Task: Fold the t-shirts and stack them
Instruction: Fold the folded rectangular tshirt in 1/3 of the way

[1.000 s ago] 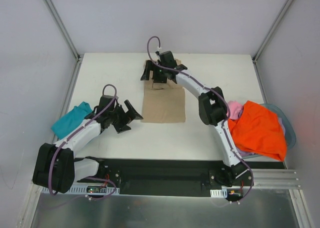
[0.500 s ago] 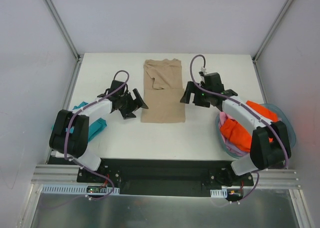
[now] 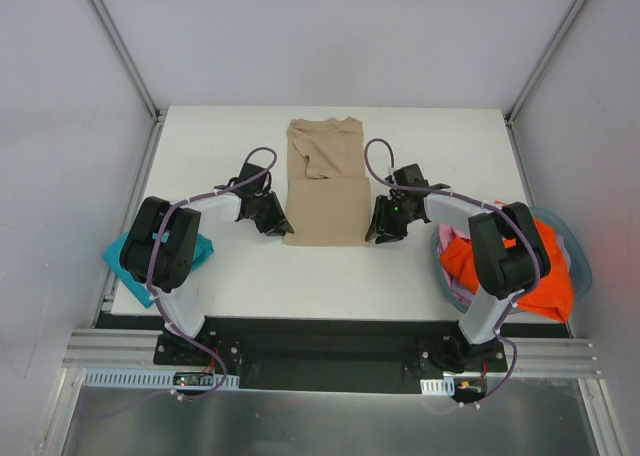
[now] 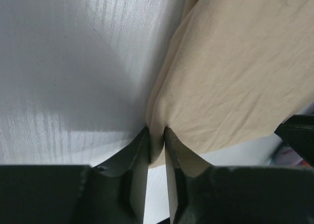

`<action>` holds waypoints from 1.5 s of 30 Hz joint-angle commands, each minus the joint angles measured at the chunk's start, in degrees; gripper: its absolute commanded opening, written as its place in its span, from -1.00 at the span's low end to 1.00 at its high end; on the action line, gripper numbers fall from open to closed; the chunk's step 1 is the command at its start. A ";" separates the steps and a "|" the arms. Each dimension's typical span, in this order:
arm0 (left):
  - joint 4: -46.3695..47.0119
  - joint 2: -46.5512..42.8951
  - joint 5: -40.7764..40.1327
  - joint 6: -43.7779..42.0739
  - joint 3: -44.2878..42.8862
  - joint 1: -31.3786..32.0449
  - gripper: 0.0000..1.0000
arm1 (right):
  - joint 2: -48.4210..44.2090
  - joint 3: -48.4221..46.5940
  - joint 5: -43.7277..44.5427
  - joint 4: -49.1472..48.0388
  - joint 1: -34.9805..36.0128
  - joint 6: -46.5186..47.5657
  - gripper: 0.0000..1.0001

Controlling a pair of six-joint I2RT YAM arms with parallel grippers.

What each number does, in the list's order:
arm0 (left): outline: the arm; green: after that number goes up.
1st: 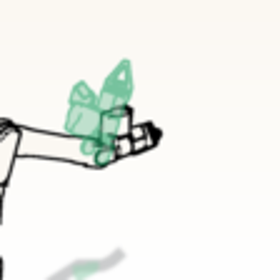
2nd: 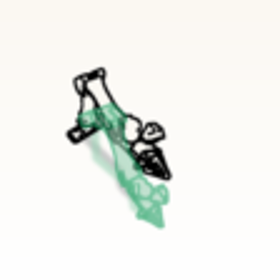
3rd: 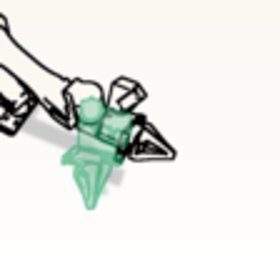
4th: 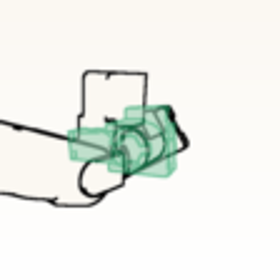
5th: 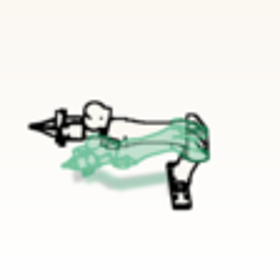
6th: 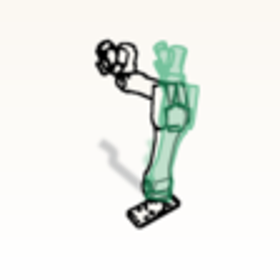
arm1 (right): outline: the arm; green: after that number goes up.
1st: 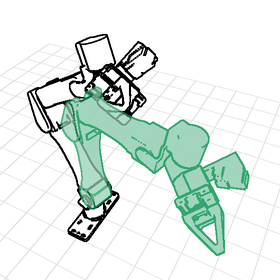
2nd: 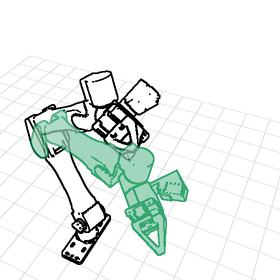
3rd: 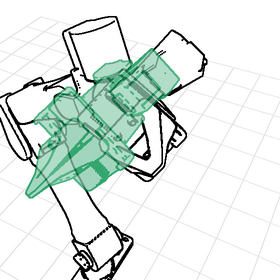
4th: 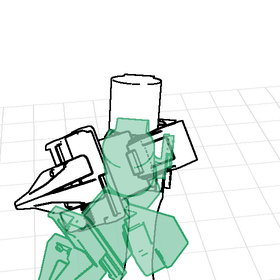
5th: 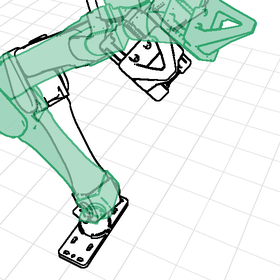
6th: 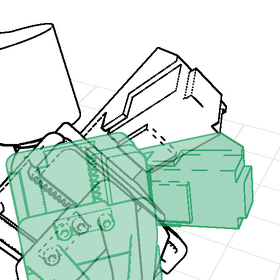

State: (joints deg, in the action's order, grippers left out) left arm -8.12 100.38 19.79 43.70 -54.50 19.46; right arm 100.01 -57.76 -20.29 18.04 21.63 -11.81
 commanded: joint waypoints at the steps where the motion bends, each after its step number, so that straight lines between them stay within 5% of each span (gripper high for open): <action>1: -0.93 0.87 -1.51 -0.99 0.00 0.93 -0.69 | 1.50 -0.96 -3.70 -1.87 0.34 -1.19 -0.24; 5: -0.85 0.61 -1.86 -0.99 0.80 1.54 -1.00 | 2.74 1.06 -5.10 -4.32 0.43 -2.07 -0.51; 10: -0.84 -2.45 -2.56 -0.38 4.74 3.73 -1.00 | -1.37 5.28 -6.25 -6.00 1.75 -2.69 -0.99; 25: -1.46 -30.93 -6.88 15.26 32.25 15.60 -0.99 | -25.37 26.90 -0.19 2.33 13.88 -9.27 -0.97; 28: -4.44 -36.38 -6.61 17.20 33.76 16.75 -0.85 | -29.85 25.95 2.09 7.77 15.54 -9.90 -0.74; 31: -9.00 -40.25 -6.96 16.51 32.36 16.84 -0.41 | -32.93 23.31 4.12 14.01 15.81 -7.44 -0.18; 32: -10.41 -40.87 -7.66 15.63 31.39 16.84 -0.14 | -33.38 20.61 5.25 15.78 15.81 -6.30 -0.07; 34: -14.00 -41.75 -9.76 13.87 27.27 16.75 0.05 | -33.91 16.91 10.61 20.60 15.73 -2.88 0.03; 35: -15.07 -41.67 -10.47 11.78 25.51 16.66 0.34 | -33.83 13.23 12.45 21.85 15.73 -1.82 0.11; 38: -16.66 -39.83 -12.67 6.60 16.30 14.03 0.59 | -32.34 6.64 16.51 23.35 14.24 1.96 0.49; 39: -16.58 -37.91 -12.67 5.44 14.53 12.72 0.97 | -30.85 5.21 16.08 23.18 12.93 2.67 0.57; 41: -16.49 -34.92 -12.15 0.98 8.31 7.36 0.99 | -29.00 2.22 13.54 22.30 11.43 4.60 0.90; 45: -15.96 -21.77 -13.20 -5.72 -4.18 2.16 0.98 | -22.95 -5.50 11.94 21.51 8.26 7.24 0.93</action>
State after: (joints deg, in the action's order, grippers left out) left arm -23.24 68.77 9.23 47.72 -48.03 25.65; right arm 72.18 -56.88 -8.29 37.91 32.34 -9.32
